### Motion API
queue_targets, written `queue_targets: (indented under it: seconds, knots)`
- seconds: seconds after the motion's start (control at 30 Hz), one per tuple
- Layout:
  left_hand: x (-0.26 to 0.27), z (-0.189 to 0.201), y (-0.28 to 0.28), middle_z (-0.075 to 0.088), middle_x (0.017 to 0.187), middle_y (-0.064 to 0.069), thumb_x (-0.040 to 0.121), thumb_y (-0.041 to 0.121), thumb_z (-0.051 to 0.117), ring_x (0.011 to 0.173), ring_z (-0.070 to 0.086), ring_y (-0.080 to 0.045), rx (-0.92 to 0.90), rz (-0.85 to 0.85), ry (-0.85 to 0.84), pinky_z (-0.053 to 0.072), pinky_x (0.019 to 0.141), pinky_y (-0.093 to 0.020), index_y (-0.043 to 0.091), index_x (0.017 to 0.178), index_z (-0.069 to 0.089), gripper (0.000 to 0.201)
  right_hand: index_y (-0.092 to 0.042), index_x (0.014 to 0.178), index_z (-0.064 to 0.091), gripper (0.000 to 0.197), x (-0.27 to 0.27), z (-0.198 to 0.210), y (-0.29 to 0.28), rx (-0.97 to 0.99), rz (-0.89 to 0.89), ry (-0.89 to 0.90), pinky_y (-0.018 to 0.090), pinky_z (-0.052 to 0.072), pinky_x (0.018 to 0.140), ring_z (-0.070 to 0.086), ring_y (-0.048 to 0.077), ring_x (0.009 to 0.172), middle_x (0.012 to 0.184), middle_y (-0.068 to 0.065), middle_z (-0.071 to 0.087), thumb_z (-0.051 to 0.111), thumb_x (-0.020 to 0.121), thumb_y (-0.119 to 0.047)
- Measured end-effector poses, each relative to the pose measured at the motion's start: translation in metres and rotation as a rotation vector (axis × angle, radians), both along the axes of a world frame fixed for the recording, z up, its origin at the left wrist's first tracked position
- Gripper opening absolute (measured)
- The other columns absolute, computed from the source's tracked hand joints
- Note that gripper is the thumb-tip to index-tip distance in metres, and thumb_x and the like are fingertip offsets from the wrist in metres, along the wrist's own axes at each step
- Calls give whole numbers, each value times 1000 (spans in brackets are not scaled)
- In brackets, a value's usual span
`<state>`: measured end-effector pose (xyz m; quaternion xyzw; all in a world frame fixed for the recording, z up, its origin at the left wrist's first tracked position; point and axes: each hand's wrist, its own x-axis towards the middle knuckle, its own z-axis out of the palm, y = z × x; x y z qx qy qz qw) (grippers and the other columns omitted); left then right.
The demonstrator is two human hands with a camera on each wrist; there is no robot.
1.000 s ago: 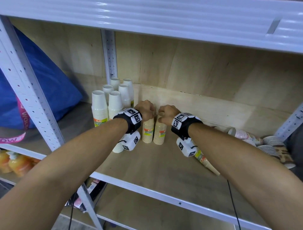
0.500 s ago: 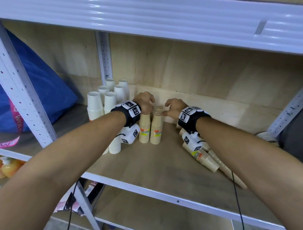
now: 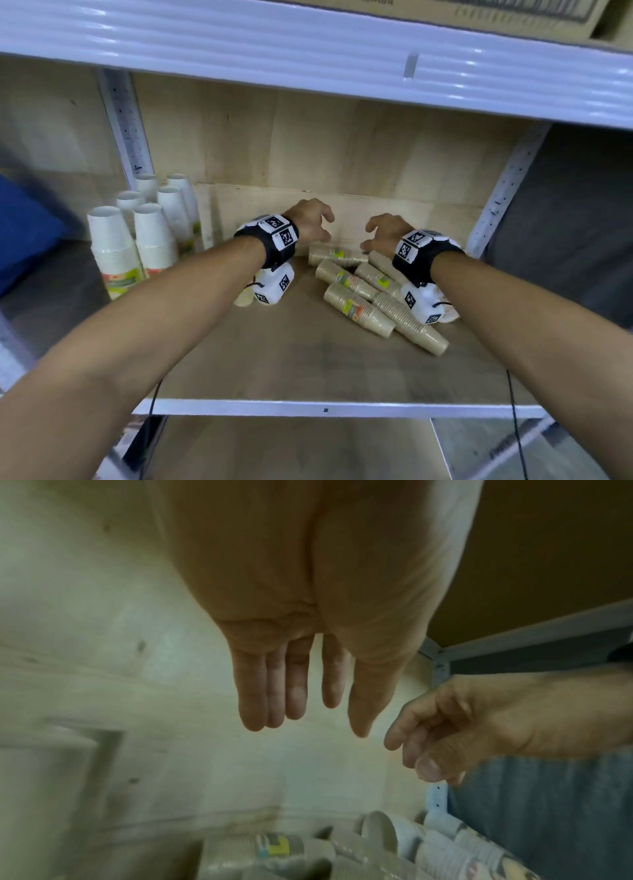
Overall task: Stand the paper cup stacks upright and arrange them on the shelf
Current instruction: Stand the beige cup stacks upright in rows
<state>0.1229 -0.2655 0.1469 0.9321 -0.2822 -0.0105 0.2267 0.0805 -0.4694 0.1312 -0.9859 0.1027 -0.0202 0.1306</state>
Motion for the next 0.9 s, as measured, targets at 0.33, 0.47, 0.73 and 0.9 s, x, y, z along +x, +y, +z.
queue_targets:
  seconds: [0.33,0.47,0.73,0.9]
  knots:
    - [-26,-60,-67,61,118,-2,78,22,78,103,60,-19,135,-230,100,50,86,-29,21,123,63,47,-20,134,51,63,-77,-62,-53,24,-167,149,27,44,91,52,23,122,134,3,52,73,77,-39]
    - [-32,-91,-78,56,112,1,78,21,77,97,54,-15,208,-284,127,44,79,-24,21,124,61,49,-27,125,55,63,-98,-89,-59,11,-196,211,32,48,88,55,24,113,121,3,58,72,68,-47]
    - [-40,-124,-88,61,122,6,68,32,83,115,57,-19,310,-310,125,48,97,-31,30,121,64,56,-18,131,53,65,-125,-114,-57,76,-207,164,36,49,94,58,26,112,125,6,60,71,74,-43]
    - [-39,-135,-89,52,128,0,71,35,81,121,47,-23,431,-332,-44,42,102,-38,26,127,59,60,-18,140,45,73,-132,-127,-57,104,-210,120,31,48,92,58,29,114,127,10,60,76,75,-33]
